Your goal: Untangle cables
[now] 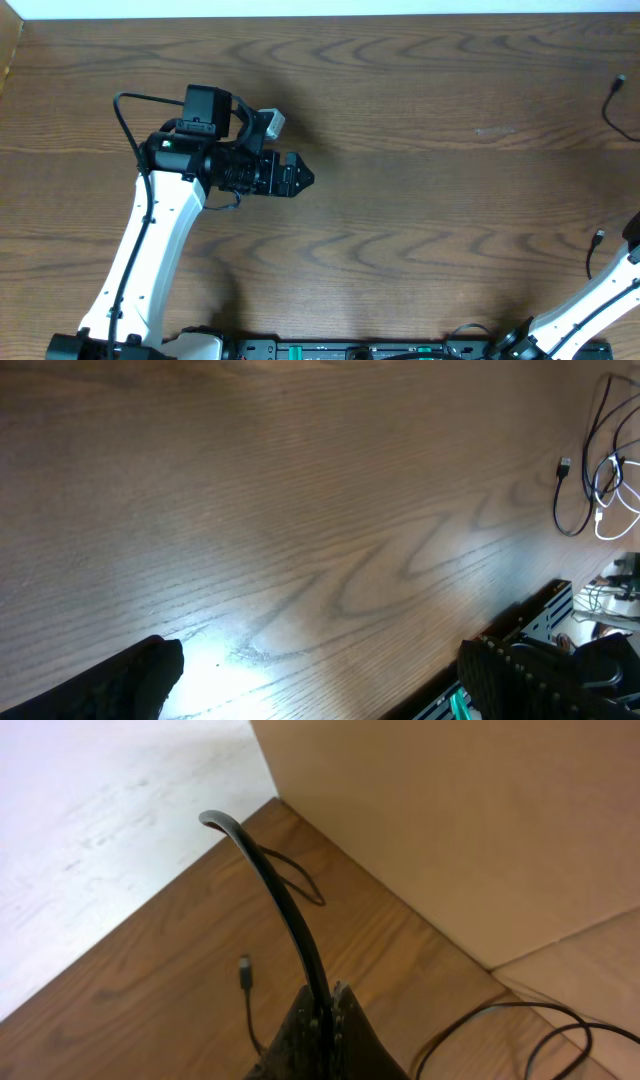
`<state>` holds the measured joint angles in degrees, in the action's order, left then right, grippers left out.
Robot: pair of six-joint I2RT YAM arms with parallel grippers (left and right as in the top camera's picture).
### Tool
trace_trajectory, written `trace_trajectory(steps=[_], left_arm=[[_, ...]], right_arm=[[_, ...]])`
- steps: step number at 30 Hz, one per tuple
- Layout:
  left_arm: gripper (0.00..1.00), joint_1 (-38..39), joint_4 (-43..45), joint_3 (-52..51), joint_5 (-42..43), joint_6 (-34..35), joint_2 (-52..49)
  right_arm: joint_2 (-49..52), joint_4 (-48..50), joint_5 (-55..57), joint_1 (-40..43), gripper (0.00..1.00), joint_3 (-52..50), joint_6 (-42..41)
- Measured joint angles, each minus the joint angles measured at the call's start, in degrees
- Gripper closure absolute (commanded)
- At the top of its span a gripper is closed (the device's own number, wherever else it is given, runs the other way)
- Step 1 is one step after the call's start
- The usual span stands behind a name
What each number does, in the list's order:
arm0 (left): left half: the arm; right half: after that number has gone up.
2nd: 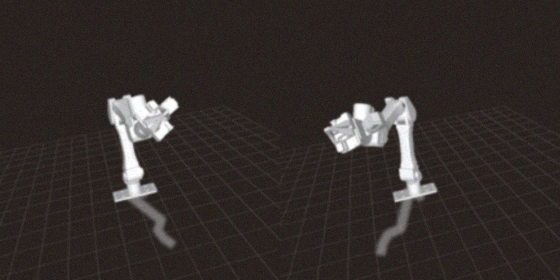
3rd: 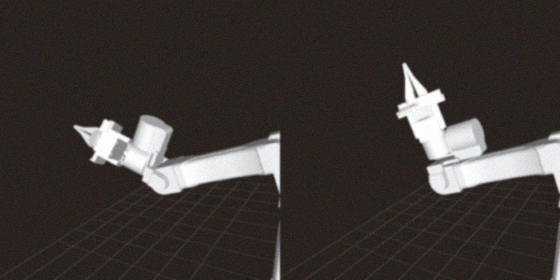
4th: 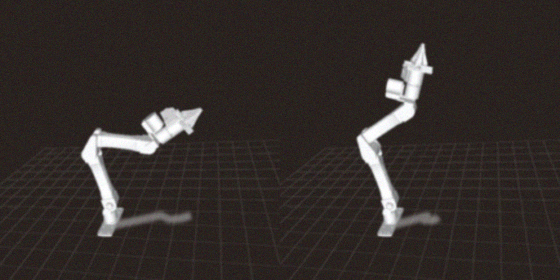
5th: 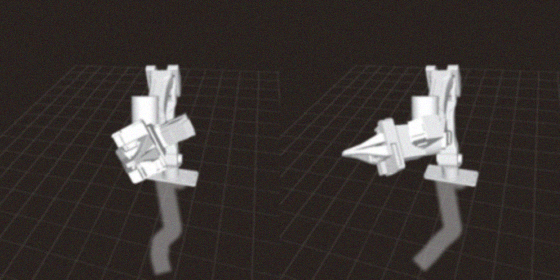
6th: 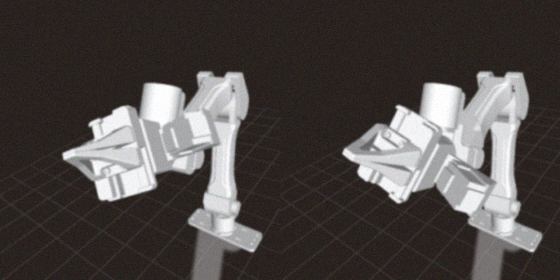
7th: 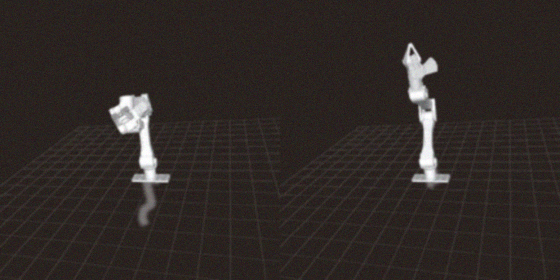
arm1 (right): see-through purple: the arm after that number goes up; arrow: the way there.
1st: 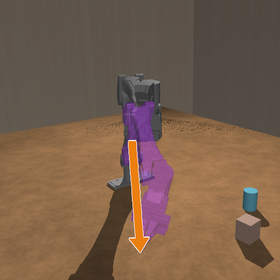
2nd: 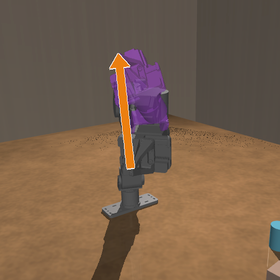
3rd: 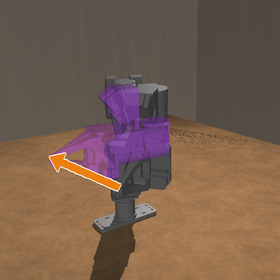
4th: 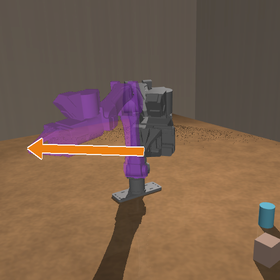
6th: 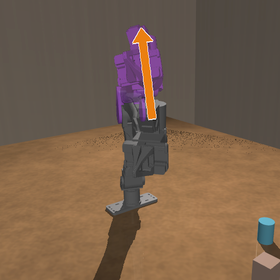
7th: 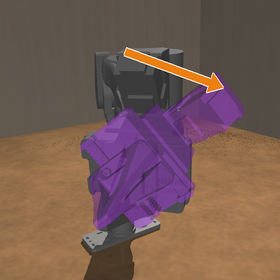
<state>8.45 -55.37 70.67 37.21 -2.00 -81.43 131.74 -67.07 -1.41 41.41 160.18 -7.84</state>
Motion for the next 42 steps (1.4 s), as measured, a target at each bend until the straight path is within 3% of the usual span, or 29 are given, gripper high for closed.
trace_trajectory(steps=[7,19,20,22,23,42], left_arm=[[0.06,0.9,0.4,0.0,0.0,-1.3,0.0],[0.06,0.9,0.5,0.0,0.0,-1.3,0.0],[0.06,0.9,0.5,0.0,0.0,-1.3,0.0],[0.06,0.9,0.6,0.0,0.1,-1.3,0.0],[0.06,0.9,0.5,0.0,0.2,-1.3,0.0],[0.07,3.8,2.5,0.0,0.4,-2.1,0.0]], right_arm=[[-0.4,0.4,9.9,1.1,0.99,-7.2,-5.6],[-0.4,3.7,12.8,7.8,0.99,-16.0,-7.7],[-0.4,3.9,12.8,7.9,0.92,-16.1,-7.7],[-0.4,4.3,12.7,7.7,0.13,-16.5,-7.7],[-0.4,4.5,12.7,7.5,0.01,-16.8,-8.0],[-0.5,-2.4,10.9,1.5,0.01,-17.4,-9.2]])
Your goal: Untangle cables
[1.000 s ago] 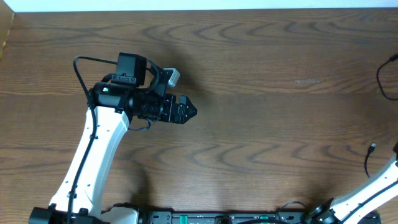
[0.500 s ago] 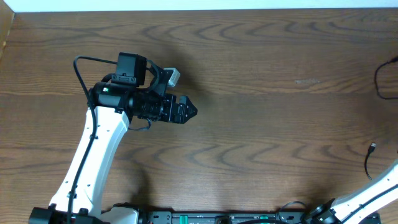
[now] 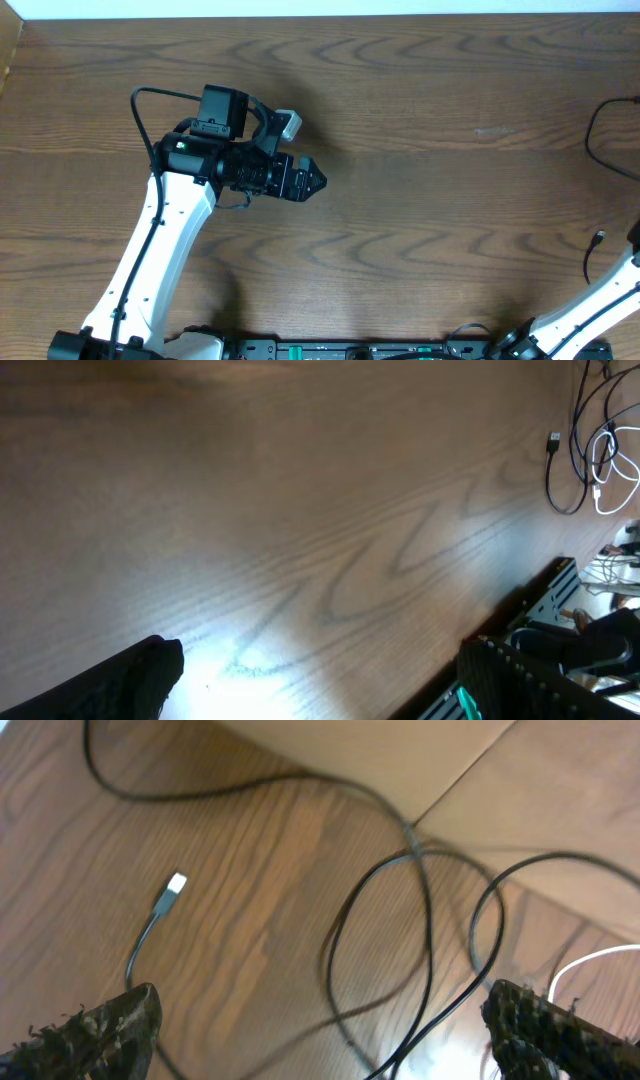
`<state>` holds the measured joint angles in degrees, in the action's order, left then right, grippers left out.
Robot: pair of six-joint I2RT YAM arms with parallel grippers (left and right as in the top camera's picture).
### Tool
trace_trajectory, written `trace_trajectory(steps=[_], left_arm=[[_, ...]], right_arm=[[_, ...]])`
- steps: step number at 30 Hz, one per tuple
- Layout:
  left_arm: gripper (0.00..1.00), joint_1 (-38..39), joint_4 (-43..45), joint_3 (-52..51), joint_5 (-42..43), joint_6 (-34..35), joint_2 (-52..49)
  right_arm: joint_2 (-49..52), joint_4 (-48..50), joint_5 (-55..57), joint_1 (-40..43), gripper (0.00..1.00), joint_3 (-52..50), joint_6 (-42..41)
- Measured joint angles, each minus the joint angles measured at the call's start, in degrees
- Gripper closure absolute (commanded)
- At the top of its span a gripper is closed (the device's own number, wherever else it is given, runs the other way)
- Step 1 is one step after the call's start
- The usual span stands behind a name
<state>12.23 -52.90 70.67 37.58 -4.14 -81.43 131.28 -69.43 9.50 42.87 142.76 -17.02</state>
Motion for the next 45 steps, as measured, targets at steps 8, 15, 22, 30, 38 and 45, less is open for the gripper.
trace_trajectory(steps=[8,15,22,30,38,45], left_arm=[[0.06,0.0,2.0,0.0,0.0,-0.4,0.0],[0.06,0.0,2.0,0.0,0.0,-0.3,0.0],[0.06,0.0,1.8,0.0,0.0,-0.3,1.7],[0.06,0.0,0.0,0.0,-1.9,-0.4,4.7],[0.06,0.0,3.2,-0.4,-9.3,1.0,7.8],[0.06,0.0,6.3,-3.5,-17.9,6.0,12.8]], right_arm=[[-2.9,-7.7,0.2,-2.3,0.03,-0.1,-0.4],[-11.4,-6.7,-0.5,-2.0,0.06,-8.1,-0.6],[-30.9,7.6,0.6,-2.3,0.01,-36.7,-0.3],[-48.4,15.6,-0.9,-3.1,0.01,-56.4,-0.4],[-65.7,17.5,-2.5,-14.0,0.01,-67.3,-0.4],[-76.3,23.3,-5.2,-25.6,0.01,-81.7,1.1]])
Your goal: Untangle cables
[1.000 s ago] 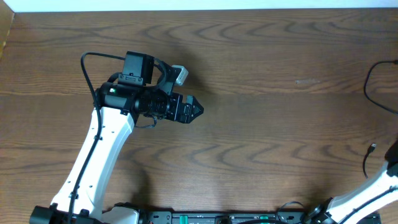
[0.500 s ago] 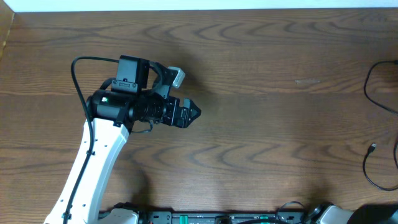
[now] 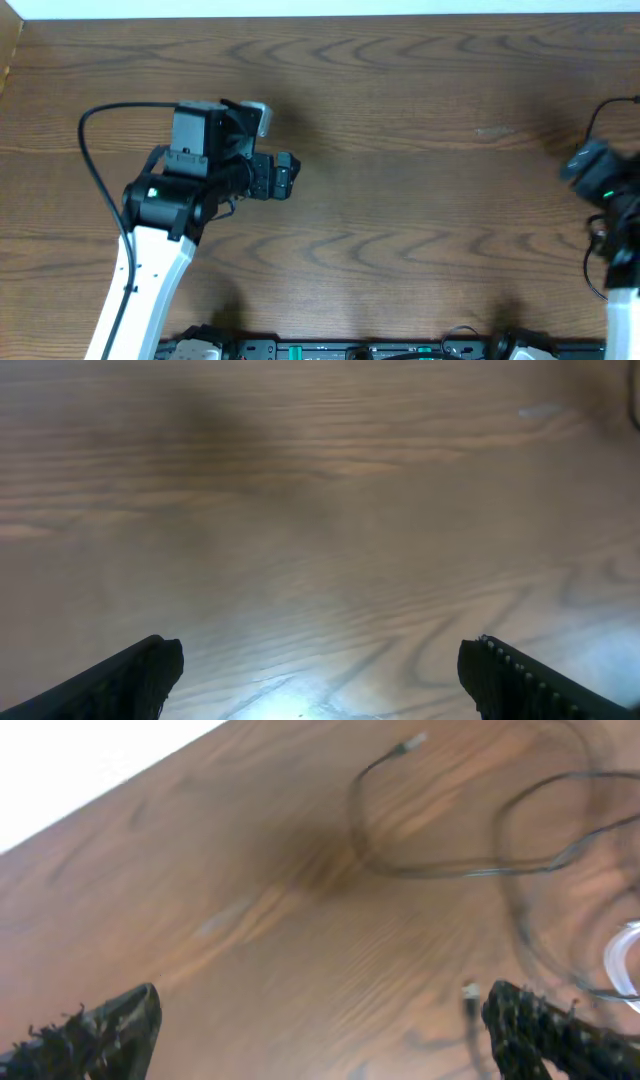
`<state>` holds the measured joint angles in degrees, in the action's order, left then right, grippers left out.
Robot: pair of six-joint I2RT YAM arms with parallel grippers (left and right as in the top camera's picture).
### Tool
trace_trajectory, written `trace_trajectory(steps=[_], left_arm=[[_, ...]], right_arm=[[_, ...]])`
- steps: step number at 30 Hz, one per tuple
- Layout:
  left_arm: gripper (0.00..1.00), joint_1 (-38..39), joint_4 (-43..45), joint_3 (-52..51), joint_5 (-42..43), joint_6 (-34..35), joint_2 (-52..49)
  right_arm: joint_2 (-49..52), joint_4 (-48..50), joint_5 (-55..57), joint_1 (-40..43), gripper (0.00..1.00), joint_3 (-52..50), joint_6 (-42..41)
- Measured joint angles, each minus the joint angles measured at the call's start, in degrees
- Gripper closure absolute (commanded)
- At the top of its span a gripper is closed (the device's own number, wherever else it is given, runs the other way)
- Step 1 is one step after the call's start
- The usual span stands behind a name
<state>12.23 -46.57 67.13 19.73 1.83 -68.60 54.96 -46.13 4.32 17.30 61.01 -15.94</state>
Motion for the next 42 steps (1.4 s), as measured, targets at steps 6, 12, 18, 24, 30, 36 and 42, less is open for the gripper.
trace_trajectory(steps=[6,12,18,24,30,36,42], left_arm=[[0.06,0.0,0.8,-3.6,-6.4,2.9,5.2],[0.06,0.0,6.4,-10.3,-9.3,5.2,13.0],[0.06,0.0,12.4,-21.5,-11.5,7.3,22.7],[0.06,0.0,12.9,-32.6,-13.2,8.6,30.3],[0.06,0.0,13.0,-34.1,-13.7,7.9,32.8],[0.06,0.0,12.2,-34.1,-13.7,6.7,33.0],[0.06,0.0,11.7,-34.1,-13.4,5.4,33.0]], right_arm=[[-9.7,3.8,-2.3,-8.0,0.01,-9.4,1.5],[-18.1,4.7,-1.2,-13.3,0.01,-13.5,1.8],[-19.3,4.8,1.8,-17.6,0.01,-13.9,2.0],[-19.6,0.9,10.4,-24.3,0.01,-13.9,-0.8],[-24.8,-1.4,17.9,-32.7,0.01,-16.8,-5.0],[-32.6,-2.4,23.7,-40.2,0.01,-22.0,-7.6],[-33.3,-0.5,25.1,-42.4,0.01,-24.3,-7.5]])
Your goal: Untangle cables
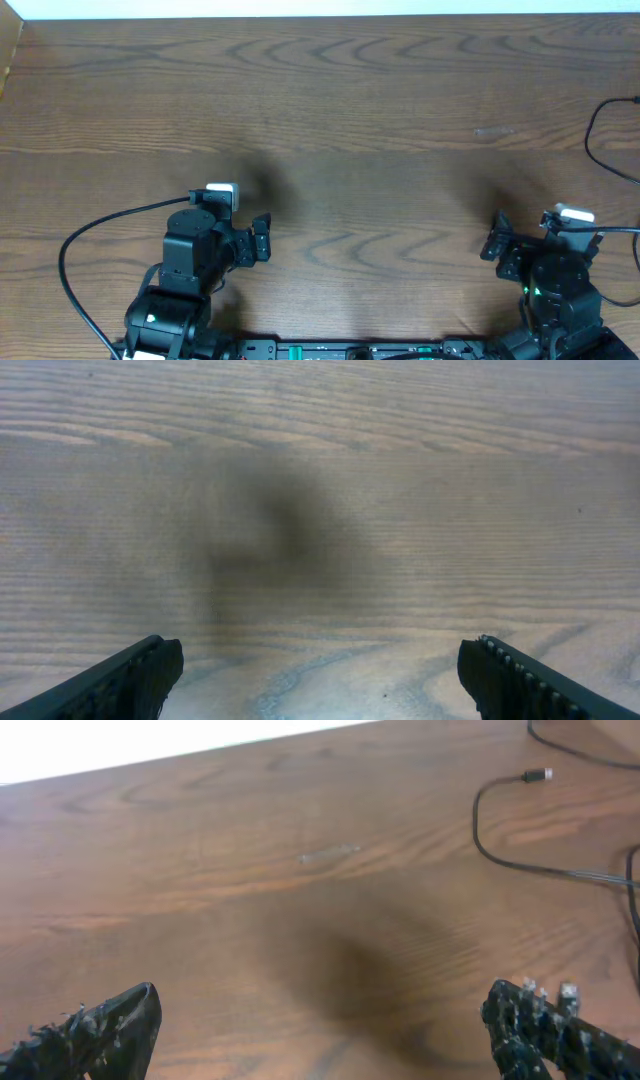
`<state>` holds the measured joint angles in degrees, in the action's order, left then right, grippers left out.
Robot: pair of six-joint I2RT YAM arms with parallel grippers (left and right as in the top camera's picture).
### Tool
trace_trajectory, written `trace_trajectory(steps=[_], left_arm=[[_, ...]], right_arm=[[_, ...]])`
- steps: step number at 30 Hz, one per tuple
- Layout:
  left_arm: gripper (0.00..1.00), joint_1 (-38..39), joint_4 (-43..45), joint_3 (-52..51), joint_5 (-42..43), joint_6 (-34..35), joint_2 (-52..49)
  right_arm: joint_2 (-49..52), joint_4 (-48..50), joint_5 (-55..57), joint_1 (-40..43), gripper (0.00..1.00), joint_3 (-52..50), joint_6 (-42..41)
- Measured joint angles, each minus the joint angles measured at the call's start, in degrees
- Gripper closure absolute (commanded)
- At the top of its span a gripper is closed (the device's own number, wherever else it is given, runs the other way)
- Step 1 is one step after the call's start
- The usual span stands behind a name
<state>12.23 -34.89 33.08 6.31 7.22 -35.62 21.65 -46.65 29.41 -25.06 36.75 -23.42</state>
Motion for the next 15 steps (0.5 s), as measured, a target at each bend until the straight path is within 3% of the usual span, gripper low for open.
trace_trajectory(steps=[6,15], left_arm=[[0.06,0.0,-1.3,0.0,0.2,-0.2,0.0],[0.06,0.0,-1.8,0.0,1.9,-0.2,0.0]], right_arm=[[0.0,8.9,-4.3,0.0,0.01,-0.1,8.5],[1.7,10.0,-6.1,5.5,0.01,-0.2,13.7]])
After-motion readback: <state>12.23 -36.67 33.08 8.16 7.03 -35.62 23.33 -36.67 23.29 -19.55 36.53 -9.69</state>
